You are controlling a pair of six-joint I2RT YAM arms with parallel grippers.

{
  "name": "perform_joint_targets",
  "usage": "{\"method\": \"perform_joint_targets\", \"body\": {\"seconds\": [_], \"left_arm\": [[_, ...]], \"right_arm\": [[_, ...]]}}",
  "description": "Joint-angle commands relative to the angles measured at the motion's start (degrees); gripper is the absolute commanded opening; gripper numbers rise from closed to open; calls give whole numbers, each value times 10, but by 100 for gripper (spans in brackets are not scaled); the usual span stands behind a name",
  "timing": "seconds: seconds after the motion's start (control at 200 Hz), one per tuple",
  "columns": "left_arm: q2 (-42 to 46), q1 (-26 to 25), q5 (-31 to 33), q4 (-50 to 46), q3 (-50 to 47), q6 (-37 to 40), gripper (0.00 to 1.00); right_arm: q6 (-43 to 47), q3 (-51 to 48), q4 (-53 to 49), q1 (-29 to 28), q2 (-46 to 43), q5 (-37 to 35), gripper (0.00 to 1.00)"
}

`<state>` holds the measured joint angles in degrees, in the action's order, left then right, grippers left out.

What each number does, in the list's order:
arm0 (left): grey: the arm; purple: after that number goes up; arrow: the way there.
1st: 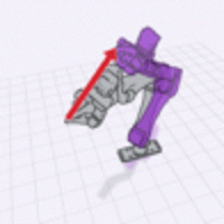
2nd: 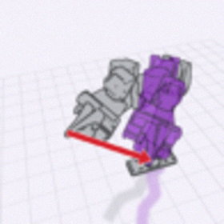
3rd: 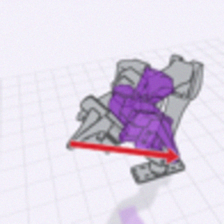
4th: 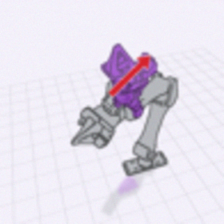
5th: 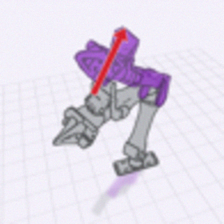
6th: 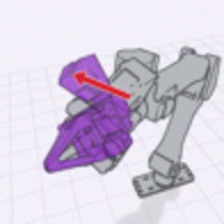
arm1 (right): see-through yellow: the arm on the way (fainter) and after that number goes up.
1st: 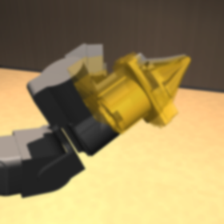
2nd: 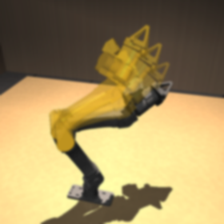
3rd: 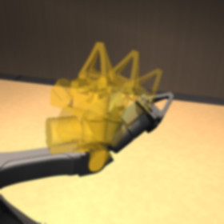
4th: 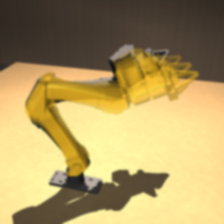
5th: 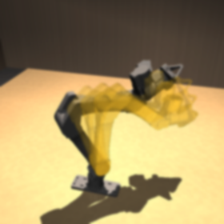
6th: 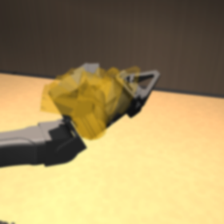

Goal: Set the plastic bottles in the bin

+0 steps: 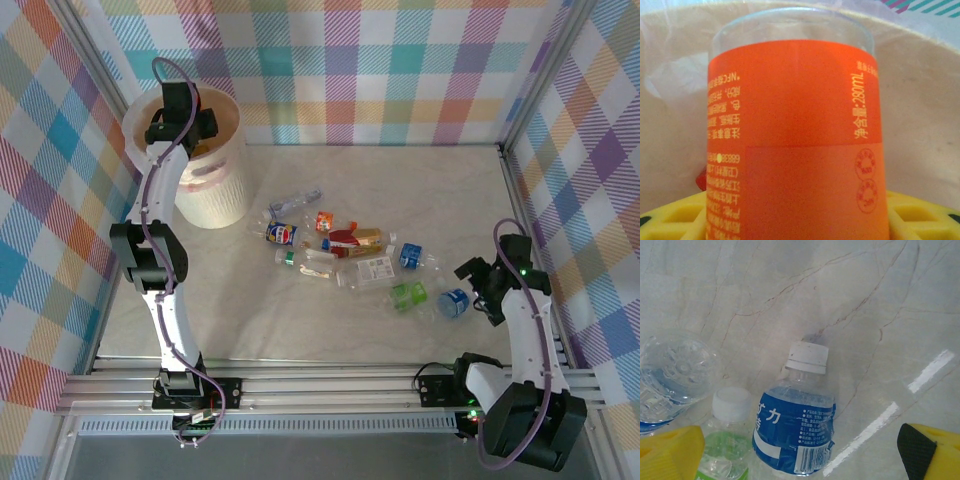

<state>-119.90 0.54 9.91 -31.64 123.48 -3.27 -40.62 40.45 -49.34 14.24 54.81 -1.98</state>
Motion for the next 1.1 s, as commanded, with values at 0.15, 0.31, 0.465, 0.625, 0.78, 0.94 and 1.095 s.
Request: {"method": "perform_joint_targets", "body": {"seconds": [0.15,0.31,0.465,0.625,0.78,0.94,1.095], "left_arm": [[27,5,4,6,-31,-9,72],[43,5,6,9,-45,-9,79],[62,5,7,12,-59,-9,85],[86,5,2,13,-69,-13,91],[119,5,-15,21,-85,-24,100],[160,5,-47,30,-106,-41,100],[210,5,-80,52,-148,-66,100]], "right_arm": [[-18,-23,45,14,10,43,100],[-16,-27,40,15,15,44,100],[-13,-37,34,15,15,43,100],[-15,-52,41,14,14,52,99],[-22,-69,72,15,20,77,96],[-25,-80,103,14,35,99,91],[-28,-86,123,15,52,99,89]]}}
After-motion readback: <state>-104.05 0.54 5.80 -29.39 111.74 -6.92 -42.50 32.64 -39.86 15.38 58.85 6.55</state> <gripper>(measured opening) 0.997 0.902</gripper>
